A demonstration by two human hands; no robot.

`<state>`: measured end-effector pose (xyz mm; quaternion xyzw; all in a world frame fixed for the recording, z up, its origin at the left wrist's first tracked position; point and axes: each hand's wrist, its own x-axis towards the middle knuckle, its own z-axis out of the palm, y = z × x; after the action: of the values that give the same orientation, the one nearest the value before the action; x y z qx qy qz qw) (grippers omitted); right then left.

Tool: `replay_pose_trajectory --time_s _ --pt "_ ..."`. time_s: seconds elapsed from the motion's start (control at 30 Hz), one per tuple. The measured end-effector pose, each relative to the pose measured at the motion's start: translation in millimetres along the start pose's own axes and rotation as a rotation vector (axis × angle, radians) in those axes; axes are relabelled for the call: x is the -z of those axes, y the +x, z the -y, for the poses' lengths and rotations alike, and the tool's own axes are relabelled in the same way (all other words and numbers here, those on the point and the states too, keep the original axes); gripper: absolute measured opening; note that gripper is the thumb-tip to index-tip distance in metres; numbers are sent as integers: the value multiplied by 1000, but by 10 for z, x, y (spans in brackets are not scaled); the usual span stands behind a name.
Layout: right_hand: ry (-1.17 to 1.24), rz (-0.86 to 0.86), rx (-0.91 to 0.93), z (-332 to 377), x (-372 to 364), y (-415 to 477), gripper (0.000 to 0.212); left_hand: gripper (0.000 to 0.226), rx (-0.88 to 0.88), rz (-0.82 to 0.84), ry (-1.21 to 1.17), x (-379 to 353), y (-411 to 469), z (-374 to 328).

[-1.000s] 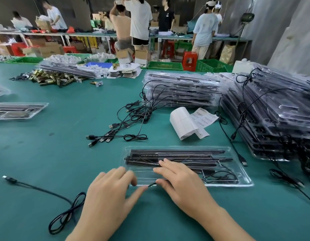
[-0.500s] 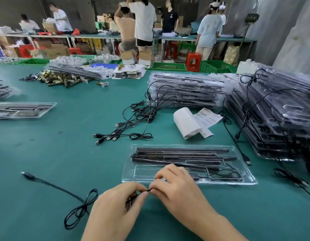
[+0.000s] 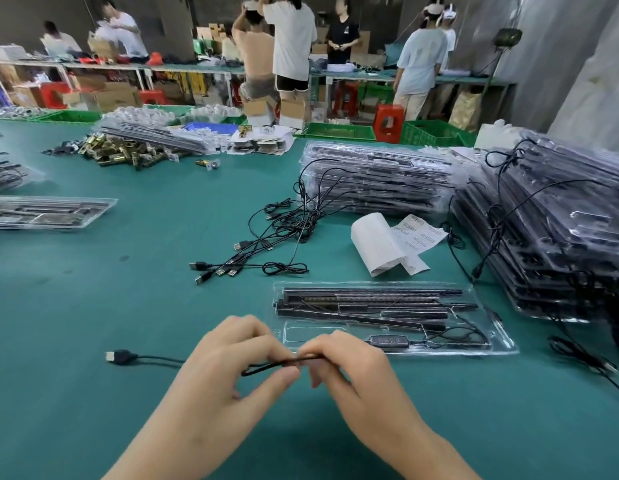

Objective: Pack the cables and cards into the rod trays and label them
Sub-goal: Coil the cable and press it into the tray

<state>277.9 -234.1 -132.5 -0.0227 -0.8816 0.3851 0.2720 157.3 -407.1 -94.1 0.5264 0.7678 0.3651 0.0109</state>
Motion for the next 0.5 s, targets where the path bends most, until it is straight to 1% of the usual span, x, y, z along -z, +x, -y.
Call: replay_pose_trajectory --time_s 0.03,0.1,0.13,0.17,0.23,0.33,0.37,0.43,0.5 --pt "92 -4 -73 -15 22 -17 19 9 37 -26 35 -11 -23 70" --pt "245 -38 -205 -50 77 -52 21 26 138 -32 64 -22 -95 239" --pt "305 -63 -255 -67 100 -65 22 34 183 -14 16 -32 -130 312" --pt "363 -84 -292 -80 116 -71 24 36 221 18 -60 -41 -149 362" --pt "474 -102 -347 -96 120 -70 28 29 260 97 -178 -63 -160 405" --pt "554 -126 -386 -90 99 -54 32 20 231 189 -203 -124 -162 392" --pt "564 -141 -391 -87 90 -52 34 16 224 185 -228 -150 -155 380" --pt "541 -154 -397 -64 64 -56 34 13 222 108 -296 -218 -130 324" --pt "474 -118 -395 -37 12 -81 32 12 272 1 -463 -312 -70 201"
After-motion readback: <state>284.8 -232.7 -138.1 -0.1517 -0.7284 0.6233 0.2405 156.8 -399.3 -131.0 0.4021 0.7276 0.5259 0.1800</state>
